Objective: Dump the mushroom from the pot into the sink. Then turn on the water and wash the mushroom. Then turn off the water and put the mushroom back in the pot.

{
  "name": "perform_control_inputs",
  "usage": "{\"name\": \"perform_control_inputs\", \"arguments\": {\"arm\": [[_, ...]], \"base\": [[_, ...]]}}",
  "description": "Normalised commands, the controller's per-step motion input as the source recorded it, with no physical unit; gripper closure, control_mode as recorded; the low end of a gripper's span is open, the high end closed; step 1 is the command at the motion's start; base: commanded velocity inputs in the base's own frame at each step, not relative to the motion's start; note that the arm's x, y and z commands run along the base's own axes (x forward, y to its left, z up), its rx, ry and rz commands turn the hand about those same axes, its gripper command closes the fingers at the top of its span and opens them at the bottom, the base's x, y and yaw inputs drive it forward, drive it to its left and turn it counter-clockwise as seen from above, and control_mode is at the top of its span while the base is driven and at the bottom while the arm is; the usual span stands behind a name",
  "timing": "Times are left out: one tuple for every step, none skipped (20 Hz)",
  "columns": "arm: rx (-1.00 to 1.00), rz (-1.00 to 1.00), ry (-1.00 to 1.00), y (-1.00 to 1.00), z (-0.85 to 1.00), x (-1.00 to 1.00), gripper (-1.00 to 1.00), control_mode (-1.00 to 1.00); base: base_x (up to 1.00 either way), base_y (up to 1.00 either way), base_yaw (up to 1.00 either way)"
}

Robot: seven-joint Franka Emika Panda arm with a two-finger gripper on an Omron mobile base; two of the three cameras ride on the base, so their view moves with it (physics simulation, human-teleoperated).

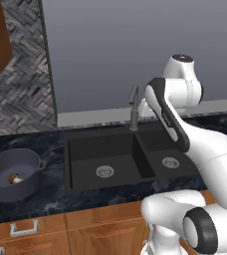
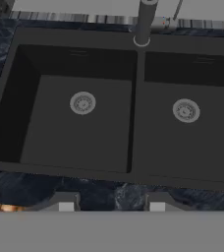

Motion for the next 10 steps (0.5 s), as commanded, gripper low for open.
{"name": "perform_control_inputs", "arguments": {"arm": [[0.00, 0.00, -0.01, 0.00, 0.00, 0.00, -1.00, -1.00], [0.00, 0.00, -0.04, 0.06, 0.00, 0.00, -1.00, -1.00], [0.00, 0.00, -0.11, 0.13, 0.00, 0.00, -1.00, -1.00], [0.00, 0.00, -0.12, 0.04, 0.00, 0.00, -1.00, -1.00], [0.00, 0.00, -0.18, 0.01, 0.00, -0.05, -1.00, -1.00], [0.00, 0.00, -0.18, 0.06, 0.00, -0.12, -1.00, -1.00], [0.00, 0.00, -0.09, 0.09, 0.00, -0.11, -1.00, -1.00], [0.04, 0.00, -0.02, 0.17, -0.01, -0.07, -1.00, -1.00], [0.07, 0.00, 0.00, 0.22, -0.09, -0.03, -1.00, -1.00], [0.09, 0.00, 0.00, 0.21, -0.11, -0.06, -1.00, -1.00]], "base": [[0.00, 0.00, 0.00], [0.00, 0.00, 0.00], [0.00, 0.00, 0.00], [0.00, 0.00, 0.00], [0.00, 0.00, 0.00], [0.00, 0.00, 0.00], [0.00, 0.00, 0.00], [0.00, 0.00, 0.00], [0.00, 0.00, 0.00], [0.00, 0.00, 0.00]]}}
